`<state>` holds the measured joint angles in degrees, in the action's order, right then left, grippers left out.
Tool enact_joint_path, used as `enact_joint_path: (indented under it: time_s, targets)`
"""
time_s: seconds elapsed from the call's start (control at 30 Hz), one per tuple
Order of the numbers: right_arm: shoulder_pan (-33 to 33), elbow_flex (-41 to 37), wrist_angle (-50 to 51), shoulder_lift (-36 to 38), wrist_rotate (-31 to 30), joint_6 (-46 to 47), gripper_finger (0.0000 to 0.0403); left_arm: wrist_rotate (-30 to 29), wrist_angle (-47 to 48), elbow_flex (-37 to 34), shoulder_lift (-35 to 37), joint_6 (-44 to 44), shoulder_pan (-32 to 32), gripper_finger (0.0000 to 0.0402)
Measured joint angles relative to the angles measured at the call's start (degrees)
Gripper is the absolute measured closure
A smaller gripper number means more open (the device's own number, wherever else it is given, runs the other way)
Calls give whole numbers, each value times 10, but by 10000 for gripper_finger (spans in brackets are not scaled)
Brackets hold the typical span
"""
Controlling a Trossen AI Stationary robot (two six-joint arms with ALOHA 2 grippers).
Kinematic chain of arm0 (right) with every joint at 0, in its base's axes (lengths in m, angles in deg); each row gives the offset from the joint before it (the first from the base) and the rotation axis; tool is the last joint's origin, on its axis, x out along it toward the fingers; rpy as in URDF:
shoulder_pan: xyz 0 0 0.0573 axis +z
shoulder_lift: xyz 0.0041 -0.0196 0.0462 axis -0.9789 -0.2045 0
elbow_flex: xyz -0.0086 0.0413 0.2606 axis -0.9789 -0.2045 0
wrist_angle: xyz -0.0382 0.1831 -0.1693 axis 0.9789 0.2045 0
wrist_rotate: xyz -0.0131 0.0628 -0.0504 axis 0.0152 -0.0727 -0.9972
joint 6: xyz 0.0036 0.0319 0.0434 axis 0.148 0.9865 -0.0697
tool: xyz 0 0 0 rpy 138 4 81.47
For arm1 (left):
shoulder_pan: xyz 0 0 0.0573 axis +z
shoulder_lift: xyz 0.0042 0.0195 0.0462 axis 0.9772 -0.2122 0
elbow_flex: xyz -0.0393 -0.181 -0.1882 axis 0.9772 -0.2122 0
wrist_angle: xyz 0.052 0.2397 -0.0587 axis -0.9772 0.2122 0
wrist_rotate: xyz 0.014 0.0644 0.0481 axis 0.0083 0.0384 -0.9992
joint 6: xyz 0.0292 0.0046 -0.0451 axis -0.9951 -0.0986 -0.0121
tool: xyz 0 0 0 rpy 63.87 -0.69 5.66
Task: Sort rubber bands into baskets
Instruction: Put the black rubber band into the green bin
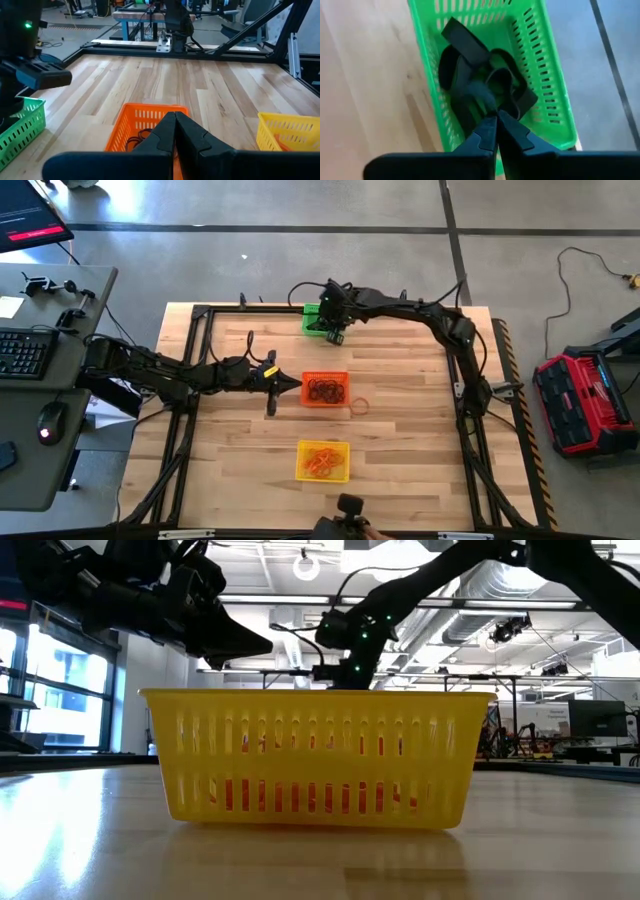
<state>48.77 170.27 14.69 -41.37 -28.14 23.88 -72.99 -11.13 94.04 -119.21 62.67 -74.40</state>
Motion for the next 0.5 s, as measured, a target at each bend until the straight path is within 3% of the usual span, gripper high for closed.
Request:
enact_joint_path:
  time_s: [0.5]
  targets:
    - [-7, 10, 7, -29, 19, -22, 392, 0, 1, 0, 0, -5, 0, 401]
